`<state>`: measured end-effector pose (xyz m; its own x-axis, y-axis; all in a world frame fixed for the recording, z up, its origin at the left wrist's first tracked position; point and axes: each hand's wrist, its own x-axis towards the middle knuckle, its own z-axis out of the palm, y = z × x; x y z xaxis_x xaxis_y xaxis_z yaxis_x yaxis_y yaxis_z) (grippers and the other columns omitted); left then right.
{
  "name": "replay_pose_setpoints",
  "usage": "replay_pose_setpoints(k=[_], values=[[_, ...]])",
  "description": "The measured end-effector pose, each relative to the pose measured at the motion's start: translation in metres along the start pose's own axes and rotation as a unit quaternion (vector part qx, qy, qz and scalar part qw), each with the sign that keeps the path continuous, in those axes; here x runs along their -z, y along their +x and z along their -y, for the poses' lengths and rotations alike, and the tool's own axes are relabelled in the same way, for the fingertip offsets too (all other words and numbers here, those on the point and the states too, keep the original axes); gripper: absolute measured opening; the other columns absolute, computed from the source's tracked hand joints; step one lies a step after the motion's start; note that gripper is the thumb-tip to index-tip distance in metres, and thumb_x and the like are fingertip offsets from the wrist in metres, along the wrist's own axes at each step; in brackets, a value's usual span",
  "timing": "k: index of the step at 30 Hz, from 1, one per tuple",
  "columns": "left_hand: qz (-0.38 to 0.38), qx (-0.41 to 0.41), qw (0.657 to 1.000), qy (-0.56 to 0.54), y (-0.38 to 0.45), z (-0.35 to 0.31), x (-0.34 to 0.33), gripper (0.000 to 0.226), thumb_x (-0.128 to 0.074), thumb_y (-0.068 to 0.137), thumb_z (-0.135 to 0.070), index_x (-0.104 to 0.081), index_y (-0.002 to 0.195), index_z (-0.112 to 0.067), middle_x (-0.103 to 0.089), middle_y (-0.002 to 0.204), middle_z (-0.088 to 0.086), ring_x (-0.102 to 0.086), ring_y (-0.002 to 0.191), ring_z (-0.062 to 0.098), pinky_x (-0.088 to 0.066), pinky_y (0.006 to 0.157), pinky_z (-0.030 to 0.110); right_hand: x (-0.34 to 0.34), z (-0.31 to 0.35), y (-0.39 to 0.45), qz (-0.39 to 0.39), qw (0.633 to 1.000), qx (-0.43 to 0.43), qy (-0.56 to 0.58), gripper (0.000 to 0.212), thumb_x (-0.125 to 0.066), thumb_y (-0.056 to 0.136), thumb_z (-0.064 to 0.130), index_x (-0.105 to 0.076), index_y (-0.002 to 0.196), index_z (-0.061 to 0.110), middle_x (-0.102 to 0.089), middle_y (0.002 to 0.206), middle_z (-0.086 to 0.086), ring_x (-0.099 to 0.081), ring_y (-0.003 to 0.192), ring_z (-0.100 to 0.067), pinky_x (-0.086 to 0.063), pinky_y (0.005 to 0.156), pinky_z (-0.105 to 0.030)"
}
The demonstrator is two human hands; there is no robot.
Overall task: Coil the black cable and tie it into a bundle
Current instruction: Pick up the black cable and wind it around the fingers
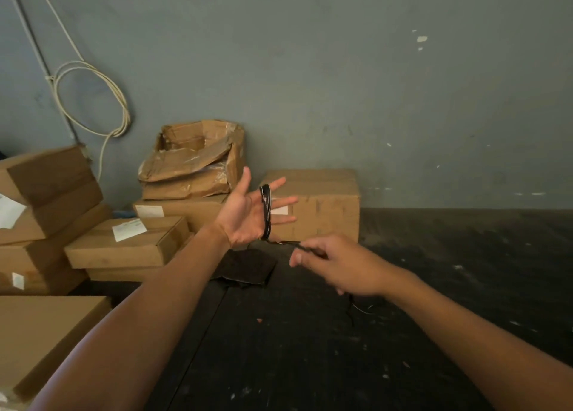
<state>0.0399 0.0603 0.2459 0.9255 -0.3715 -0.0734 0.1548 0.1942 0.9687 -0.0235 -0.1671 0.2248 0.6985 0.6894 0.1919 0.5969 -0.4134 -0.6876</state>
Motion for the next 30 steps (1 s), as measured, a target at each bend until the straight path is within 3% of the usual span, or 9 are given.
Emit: replay_pose_setpoints(k=[3, 8, 10, 13, 15, 18, 23, 26, 30], values=[[0.046, 0.041, 0.996, 0.064, -0.002, 0.021, -0.005, 0.086, -0.016, 0.081, -0.086, -0.050, 0.143, -0.037, -0.058, 0.141, 0.009, -0.058, 0.125, 0.036, -0.007, 0.111, 0.075, 0.030, 0.006, 0.004, -0.029, 0.999, -0.010, -0.029, 0.015, -0.052, 0.097, 0.039, -0.066, 0.098, 0.034, -0.051, 0.053, 0.009, -0.047, 0.039, 0.001, -0.043, 0.040, -0.015], [0.124, 0.114, 0.970, 0.172, -0.007, 0.051, -0.017, 0.083, -0.023, 0.078, -0.088, -0.051, 0.140, -0.040, -0.056, 0.145, 0.006, -0.044, 0.138, 0.034, -0.003, 0.115, 0.071, 0.077, 0.004, 0.016, -0.024, 0.998, -0.001, -0.064, 0.008, -0.067, 0.088, 0.034, -0.067, 0.082, 0.029, -0.061, 0.053, 0.017, -0.047, 0.041, -0.001, -0.041, 0.042, -0.017], [0.168, 0.134, 0.957, 0.192, -0.010, 0.056, -0.021, 0.084, -0.019, 0.078, -0.088, -0.048, 0.143, -0.043, -0.054, 0.146, 0.003, -0.042, 0.139, 0.033, -0.001, 0.114, 0.073, 0.087, -0.001, 0.023, -0.030, 0.994, -0.002, -0.104, 0.009, -0.072, 0.084, 0.033, -0.068, 0.080, 0.027, -0.066, 0.061, 0.021, -0.054, 0.052, -0.001, -0.048, 0.052, -0.024], [0.222, 0.148, 0.942, 0.203, -0.014, 0.055, -0.030, 0.085, -0.020, 0.076, -0.089, -0.045, 0.144, -0.045, -0.052, 0.149, 0.002, -0.042, 0.140, 0.032, -0.007, 0.112, 0.073, 0.091, -0.015, 0.030, -0.048, 0.990, 0.000, -0.135, 0.009, -0.075, 0.081, 0.033, -0.071, 0.082, 0.026, -0.072, 0.083, 0.005, -0.065, 0.080, -0.016, -0.053, 0.079, -0.039], [0.255, 0.154, 0.934, 0.197, -0.017, 0.052, -0.036, 0.087, -0.024, 0.075, -0.090, -0.042, 0.146, -0.043, -0.049, 0.151, 0.003, -0.043, 0.140, 0.032, -0.020, 0.108, 0.068, 0.089, -0.025, 0.030, -0.056, 0.993, 0.004, -0.101, 0.009, -0.074, 0.081, 0.034, -0.072, 0.084, 0.025, -0.073, 0.084, 0.006, -0.066, 0.081, -0.013, -0.053, 0.078, -0.036], [0.289, 0.159, 0.926, 0.184, -0.022, 0.048, -0.043, 0.090, -0.028, 0.075, -0.090, -0.037, 0.150, -0.039, -0.045, 0.153, 0.007, -0.042, 0.141, 0.033, -0.029, 0.104, 0.061, 0.077, -0.036, 0.024, -0.054, 0.998, 0.003, -0.020, 0.003, -0.070, 0.084, 0.034, -0.069, 0.082, 0.032, -0.067, 0.070, 0.022, -0.055, 0.058, 0.005, -0.046, 0.060, -0.022], [0.354, 0.146, 0.917, 0.112, -0.025, 0.039, -0.054, 0.094, -0.031, 0.078, -0.087, -0.027, 0.155, -0.032, -0.031, 0.160, 0.017, -0.030, 0.144, 0.044, -0.003, 0.108, 0.079, 0.047, -0.059, 0.018, -0.078, 0.990, -0.020, 0.118, 0.013, -0.061, 0.092, 0.027, -0.072, 0.089, 0.022, -0.069, 0.083, -0.004, -0.057, 0.073, -0.030, -0.049, 0.070, -0.042], [0.381, 0.118, 0.915, 0.058, -0.022, 0.030, -0.061, 0.099, -0.026, 0.079, -0.087, -0.021, 0.157, -0.026, -0.022, 0.162, 0.021, -0.020, 0.146, 0.049, -0.006, 0.109, 0.078, 0.018, -0.072, 0.012, -0.063, 0.976, -0.031, 0.205, 0.023, -0.050, 0.099, 0.022, -0.072, 0.094, 0.024, -0.069, 0.082, 0.000, -0.061, 0.073, -0.021, -0.051, 0.068, -0.028], [0.371, 0.082, 0.925, -0.020, -0.015, 0.012, -0.066, 0.103, -0.025, 0.077, -0.088, -0.019, 0.158, -0.025, -0.017, 0.162, 0.021, -0.014, 0.146, 0.051, -0.016, 0.108, 0.074, -0.025, -0.085, 0.008, -0.077, 0.959, -0.085, 0.259, 0.025, -0.047, 0.100, 0.032, -0.070, 0.102, 0.025, -0.060, 0.081, -0.005, -0.052, 0.071, -0.021, -0.048, 0.068, -0.032]])
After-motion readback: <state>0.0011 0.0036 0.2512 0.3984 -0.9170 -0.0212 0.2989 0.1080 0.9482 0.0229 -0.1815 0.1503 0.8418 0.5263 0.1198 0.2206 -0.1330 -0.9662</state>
